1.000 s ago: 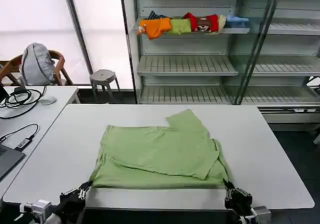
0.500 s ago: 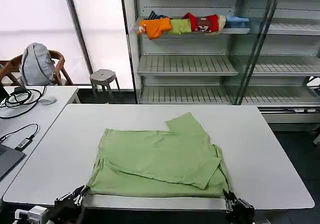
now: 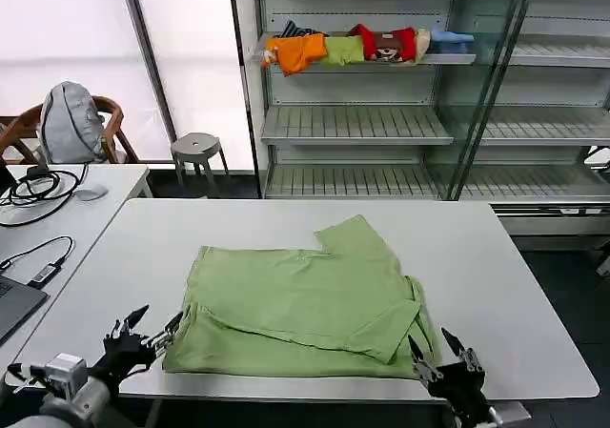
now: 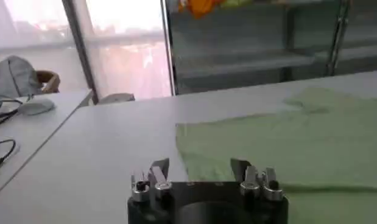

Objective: Fold and organize the clothes.

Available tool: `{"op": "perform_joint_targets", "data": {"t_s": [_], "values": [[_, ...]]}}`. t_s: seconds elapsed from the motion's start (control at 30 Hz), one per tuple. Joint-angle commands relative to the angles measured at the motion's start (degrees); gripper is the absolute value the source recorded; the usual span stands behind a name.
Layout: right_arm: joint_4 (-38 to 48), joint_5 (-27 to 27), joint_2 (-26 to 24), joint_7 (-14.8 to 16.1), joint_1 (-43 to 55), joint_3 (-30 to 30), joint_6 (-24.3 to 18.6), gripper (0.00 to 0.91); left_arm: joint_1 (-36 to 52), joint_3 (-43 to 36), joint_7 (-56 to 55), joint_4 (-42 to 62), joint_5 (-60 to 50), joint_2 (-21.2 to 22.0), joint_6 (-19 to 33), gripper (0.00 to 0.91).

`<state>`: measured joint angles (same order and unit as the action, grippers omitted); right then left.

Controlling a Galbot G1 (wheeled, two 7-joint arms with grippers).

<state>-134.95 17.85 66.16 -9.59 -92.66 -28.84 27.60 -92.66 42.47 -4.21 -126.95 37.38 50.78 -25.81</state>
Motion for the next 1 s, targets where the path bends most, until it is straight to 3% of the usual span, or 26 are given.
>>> {"op": "perform_joint_targets", "data": {"t_s": [0.03, 0.23, 0.5, 0.8, 1.0], "values": [[16.10, 1.51, 2.19, -1.47, 27.87, 9.56, 5.49, 0.907, 21.52, -9.06, 2.09, 16.05, 3.08, -3.08, 0.30, 0.907], [28.62, 1.67, 6.96, -3.40, 42.35, 15.66, 5.60, 0.907, 29.20, -14.50, 2.66, 21.65, 3.13, -2.87, 1.48, 0.907], [43.74, 3.50, 11.36, -4.99, 54.19, 19.02, 5.67, 0.907, 39.36, -21.14, 4.52, 33.59, 3.35, -2.51, 0.47, 0.907], [63.10, 0.19, 17.01, -2.80, 64.94, 18.13, 5.44, 0.907, 44.54, -24.76, 6.43, 39.82, 3.63, -1.40, -0.17, 0.907], [68.23, -1.72, 18.84, -2.37, 66.08, 16.91, 4.43, 0.907, 45.72, -25.42, 7.35, 42.02, 3.01, 0.33, 0.17, 0.907]]}}
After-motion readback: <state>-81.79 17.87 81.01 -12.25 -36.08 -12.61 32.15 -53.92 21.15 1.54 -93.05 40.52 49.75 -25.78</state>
